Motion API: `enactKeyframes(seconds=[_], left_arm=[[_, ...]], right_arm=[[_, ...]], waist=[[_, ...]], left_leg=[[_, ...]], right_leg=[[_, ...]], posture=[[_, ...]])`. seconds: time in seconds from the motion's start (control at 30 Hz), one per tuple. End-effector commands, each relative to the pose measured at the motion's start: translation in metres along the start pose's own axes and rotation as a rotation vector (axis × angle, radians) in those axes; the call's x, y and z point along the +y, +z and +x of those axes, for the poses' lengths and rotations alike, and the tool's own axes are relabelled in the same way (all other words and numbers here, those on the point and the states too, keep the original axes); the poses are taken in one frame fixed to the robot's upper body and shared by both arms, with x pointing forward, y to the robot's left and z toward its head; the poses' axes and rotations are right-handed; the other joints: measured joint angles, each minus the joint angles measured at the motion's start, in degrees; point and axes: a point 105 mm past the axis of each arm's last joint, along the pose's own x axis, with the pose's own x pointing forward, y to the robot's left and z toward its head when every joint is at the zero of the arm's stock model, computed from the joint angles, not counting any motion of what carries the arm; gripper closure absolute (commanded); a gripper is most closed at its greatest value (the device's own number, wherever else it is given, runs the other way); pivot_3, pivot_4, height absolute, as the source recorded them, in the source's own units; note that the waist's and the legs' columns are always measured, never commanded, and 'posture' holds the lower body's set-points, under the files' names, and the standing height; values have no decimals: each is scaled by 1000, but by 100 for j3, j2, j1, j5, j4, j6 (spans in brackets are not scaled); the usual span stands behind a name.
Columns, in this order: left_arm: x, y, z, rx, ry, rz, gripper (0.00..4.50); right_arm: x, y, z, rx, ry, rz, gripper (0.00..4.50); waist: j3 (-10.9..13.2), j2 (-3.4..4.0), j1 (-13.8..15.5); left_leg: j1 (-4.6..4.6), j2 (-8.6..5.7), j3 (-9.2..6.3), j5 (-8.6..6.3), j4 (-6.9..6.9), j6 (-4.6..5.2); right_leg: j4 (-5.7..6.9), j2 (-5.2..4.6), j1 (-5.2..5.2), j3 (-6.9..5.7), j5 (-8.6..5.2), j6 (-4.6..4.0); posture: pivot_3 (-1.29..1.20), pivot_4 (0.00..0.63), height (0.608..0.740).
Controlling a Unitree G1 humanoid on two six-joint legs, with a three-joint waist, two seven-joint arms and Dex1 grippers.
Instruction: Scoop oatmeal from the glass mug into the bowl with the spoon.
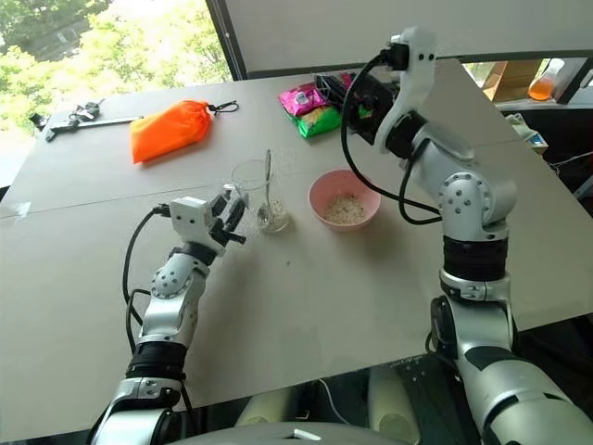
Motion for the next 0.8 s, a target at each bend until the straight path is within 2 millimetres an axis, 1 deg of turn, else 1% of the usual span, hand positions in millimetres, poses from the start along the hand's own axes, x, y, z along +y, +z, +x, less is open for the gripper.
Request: enactKeyframes(seconds=[0.03,0.2,0.37,0.53,0.6,0.73,0.77,0.8], left_arm=[[2,8,2,-27,4,23,1243],[2,11,2,-39,2,22,1243],[1,17,-3,-61,-13,23,1243],[-3,29,-10,-98,-46,32,1243],[-4,35,-15,-107,-59,33,1243],[-8,48,-31,-120,-96,41,1243],[-9,51,-35,-120,-103,39,1243],[-10,52,-43,-113,-108,25,1243]], right_arm=[[5,13,-4,-53,14,-35,889],[6,12,-4,-54,16,-32,889],[6,13,-5,-55,27,-32,889],[18,13,-12,-55,122,-15,889],[24,12,-18,-51,167,-6,889],[36,6,-35,-35,251,14,889],[37,3,-41,-29,264,17,889],[36,-6,-51,4,275,5,889]], waist=[[0,0,2],[0,0,2],[0,0,0],[0,0,5],[0,0,5],[0,0,7],[0,0,10],[0,0,15]], left_leg=[[0,0,0,0,0,0],[0,0,0,0,0,0],[0,0,0,0,0,0],[0,0,0,0,0,0],[-2,1,-1,0,0,0],[-3,2,-1,-1,-2,1],[-3,2,-1,-1,-2,1],[-3,2,-2,-1,-2,1]], right_leg=[[1,0,0,0,0,0],[1,-1,0,1,0,0],[1,-1,0,1,0,0],[-1,-2,0,1,0,0],[-2,-2,0,1,0,0],[-7,-2,1,3,0,0],[-7,-3,1,3,0,0],[-8,-3,1,3,0,0]], posture=[[0,150,740],[0,150,740],[0,150,740],[0,150,740],[0,150,740],[0,150,740],[0,150,740],[0,150,740]])
